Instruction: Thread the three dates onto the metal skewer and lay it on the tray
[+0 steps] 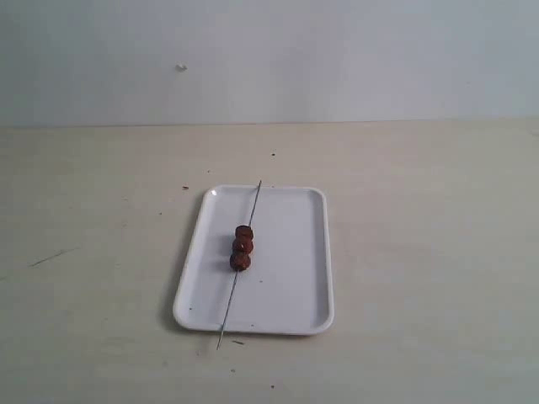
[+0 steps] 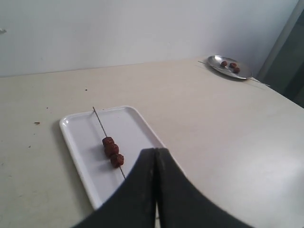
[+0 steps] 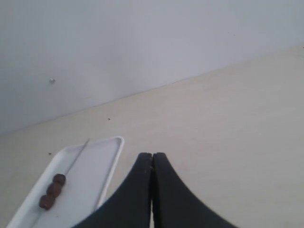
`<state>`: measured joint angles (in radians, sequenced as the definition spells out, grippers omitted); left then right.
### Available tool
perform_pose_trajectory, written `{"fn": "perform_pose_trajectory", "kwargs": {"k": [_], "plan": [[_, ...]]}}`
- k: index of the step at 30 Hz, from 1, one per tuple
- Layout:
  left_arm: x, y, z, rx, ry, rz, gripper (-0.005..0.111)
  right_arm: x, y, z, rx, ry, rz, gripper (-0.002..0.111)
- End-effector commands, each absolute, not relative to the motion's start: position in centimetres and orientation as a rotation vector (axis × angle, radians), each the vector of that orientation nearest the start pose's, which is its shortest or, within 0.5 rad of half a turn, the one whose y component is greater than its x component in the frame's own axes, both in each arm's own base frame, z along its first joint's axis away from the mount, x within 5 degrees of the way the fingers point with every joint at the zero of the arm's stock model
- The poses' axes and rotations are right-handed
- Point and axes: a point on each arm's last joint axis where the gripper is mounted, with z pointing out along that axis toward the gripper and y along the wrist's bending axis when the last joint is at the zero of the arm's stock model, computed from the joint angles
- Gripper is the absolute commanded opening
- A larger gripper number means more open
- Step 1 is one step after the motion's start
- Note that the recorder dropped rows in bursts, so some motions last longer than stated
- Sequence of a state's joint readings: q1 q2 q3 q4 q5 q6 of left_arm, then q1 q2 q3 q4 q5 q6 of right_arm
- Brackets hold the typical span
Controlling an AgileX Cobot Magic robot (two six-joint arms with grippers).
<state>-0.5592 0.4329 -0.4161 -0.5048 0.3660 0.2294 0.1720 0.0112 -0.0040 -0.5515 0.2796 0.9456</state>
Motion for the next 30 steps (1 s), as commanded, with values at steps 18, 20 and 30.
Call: {"fn": "perform_pose_trajectory", "kwargs": {"k": [18,20,30], "plan": [[7.0,-5.6,29.2,0.493,1.799,-0.572,0.000,5.6,-0.1,19.5,0.368,1.666,0.397,0.000],[6.4,-4.7,29.3,0.442,1.792,-0.530,0.000,5.6,-0.1,19.5,0.368,1.666,0.397,0.000],[3.5,-1.8,27.9,0.066,1.624,-0.279,0.000,5.6,-0.1,19.5,0.368,1.666,0.397,0.000]]}}
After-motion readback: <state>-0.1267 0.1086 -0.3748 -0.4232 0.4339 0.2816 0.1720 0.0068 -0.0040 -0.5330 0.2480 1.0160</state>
